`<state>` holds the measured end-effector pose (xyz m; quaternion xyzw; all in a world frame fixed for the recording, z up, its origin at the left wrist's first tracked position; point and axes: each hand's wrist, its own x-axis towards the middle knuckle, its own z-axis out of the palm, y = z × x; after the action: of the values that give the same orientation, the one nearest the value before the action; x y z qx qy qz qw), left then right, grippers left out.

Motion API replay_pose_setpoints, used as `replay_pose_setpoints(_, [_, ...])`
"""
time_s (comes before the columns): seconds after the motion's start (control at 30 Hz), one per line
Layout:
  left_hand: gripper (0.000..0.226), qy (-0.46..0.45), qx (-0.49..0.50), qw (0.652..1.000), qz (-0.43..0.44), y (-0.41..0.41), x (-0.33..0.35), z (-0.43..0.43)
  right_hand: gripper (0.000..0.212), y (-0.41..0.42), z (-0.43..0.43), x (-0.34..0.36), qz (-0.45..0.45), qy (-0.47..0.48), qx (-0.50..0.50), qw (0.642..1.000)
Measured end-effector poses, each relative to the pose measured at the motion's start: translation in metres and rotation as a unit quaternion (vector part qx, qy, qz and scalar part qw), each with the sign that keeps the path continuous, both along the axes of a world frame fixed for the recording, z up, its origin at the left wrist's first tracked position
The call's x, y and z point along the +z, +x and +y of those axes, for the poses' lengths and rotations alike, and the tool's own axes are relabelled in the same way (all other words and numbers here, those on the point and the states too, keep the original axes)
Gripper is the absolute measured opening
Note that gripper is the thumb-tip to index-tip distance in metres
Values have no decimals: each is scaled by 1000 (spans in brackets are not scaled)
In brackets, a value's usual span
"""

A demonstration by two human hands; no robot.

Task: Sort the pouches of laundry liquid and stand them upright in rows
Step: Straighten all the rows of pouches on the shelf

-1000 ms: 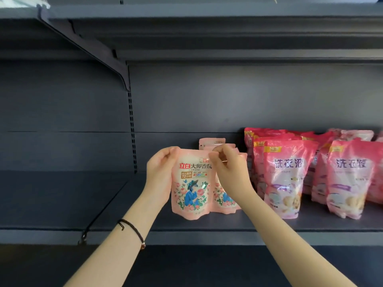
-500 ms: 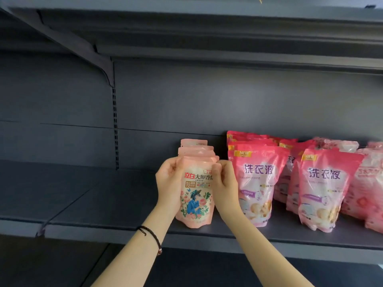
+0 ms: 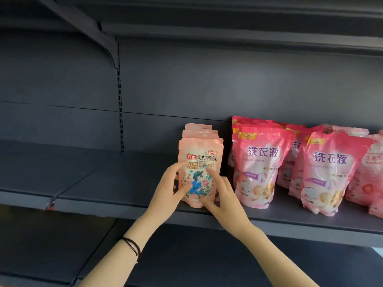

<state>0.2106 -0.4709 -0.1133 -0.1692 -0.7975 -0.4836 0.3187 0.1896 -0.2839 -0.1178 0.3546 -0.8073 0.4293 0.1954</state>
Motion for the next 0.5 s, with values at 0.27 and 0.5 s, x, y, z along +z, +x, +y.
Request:
replay_pose_setpoints(0.27, [92,-127,22,990,-56,-5,-4,-8,85,-5,-1,1,17,44,-77,996])
replay_pose_setpoints(0.5, [86,-147,49,986,-64,-19,-2,-7,81,-21,-8,7,22,73,-111,991])
